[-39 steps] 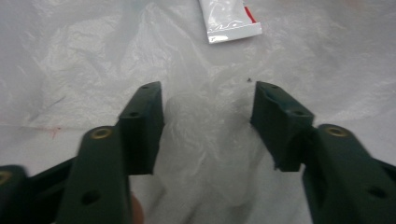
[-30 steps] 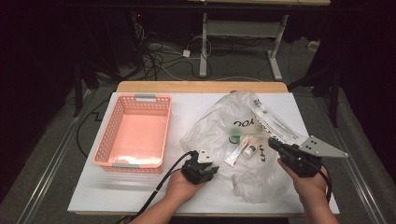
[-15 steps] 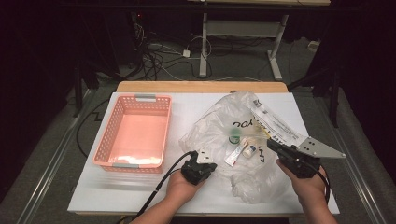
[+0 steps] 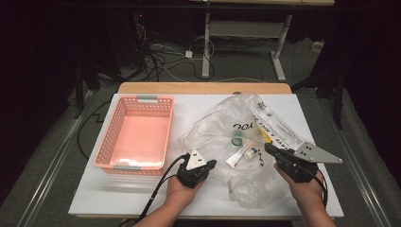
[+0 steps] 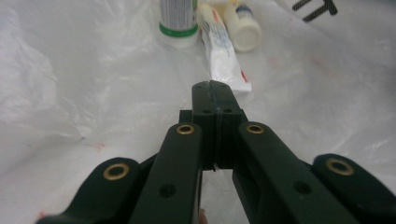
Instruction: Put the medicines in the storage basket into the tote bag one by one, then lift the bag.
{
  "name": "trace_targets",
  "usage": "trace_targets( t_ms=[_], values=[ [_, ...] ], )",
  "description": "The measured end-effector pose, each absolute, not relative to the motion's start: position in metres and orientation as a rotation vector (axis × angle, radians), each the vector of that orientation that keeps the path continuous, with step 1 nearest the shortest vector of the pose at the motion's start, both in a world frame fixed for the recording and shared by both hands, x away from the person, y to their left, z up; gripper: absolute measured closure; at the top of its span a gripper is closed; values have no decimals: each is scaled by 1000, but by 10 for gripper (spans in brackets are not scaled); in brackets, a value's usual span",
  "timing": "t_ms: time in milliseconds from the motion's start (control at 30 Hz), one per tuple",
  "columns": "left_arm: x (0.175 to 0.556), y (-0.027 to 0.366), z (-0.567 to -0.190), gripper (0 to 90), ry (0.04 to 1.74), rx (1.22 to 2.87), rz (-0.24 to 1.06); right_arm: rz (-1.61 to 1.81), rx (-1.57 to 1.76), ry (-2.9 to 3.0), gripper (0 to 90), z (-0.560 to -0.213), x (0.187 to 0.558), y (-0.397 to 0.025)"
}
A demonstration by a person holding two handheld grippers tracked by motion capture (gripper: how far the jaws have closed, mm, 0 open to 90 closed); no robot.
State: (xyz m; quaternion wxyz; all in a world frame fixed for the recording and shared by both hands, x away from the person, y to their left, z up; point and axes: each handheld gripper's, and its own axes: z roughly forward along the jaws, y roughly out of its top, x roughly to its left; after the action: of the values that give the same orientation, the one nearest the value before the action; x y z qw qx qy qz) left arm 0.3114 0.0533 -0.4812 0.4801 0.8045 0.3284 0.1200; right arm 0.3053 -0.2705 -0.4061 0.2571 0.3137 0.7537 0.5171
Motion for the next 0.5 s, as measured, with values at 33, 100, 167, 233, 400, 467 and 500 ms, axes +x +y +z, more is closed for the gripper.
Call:
trace_targets(
  t_ms=[33, 100, 167, 233, 400, 467, 500],
  values=[
    [311, 55, -479, 886, 798, 1946, 300, 1406, 858, 2038, 900, -405, 305, -271],
    [309, 57, -474, 885, 793, 1917, 315, 1417, 861, 2026, 900, -404, 305, -272],
    [307, 59, -469, 885, 783, 1893, 335, 1429, 858, 2016, 900, -403, 305, -274],
    [304, 60, -466, 885, 760, 1873, 367, 1431, 861, 2005, 900, -402, 305, -274],
    [303, 58, -454, 885, 729, 1838, 415, 1453, 857, 1975, 900, -397, 304, -273],
    [304, 58, -450, 885, 721, 1829, 428, 1464, 857, 1956, 900, -393, 304, -273],
    [305, 58, -448, 885, 723, 1820, 425, 1468, 861, 1947, 900, -392, 305, -273]
  ],
)
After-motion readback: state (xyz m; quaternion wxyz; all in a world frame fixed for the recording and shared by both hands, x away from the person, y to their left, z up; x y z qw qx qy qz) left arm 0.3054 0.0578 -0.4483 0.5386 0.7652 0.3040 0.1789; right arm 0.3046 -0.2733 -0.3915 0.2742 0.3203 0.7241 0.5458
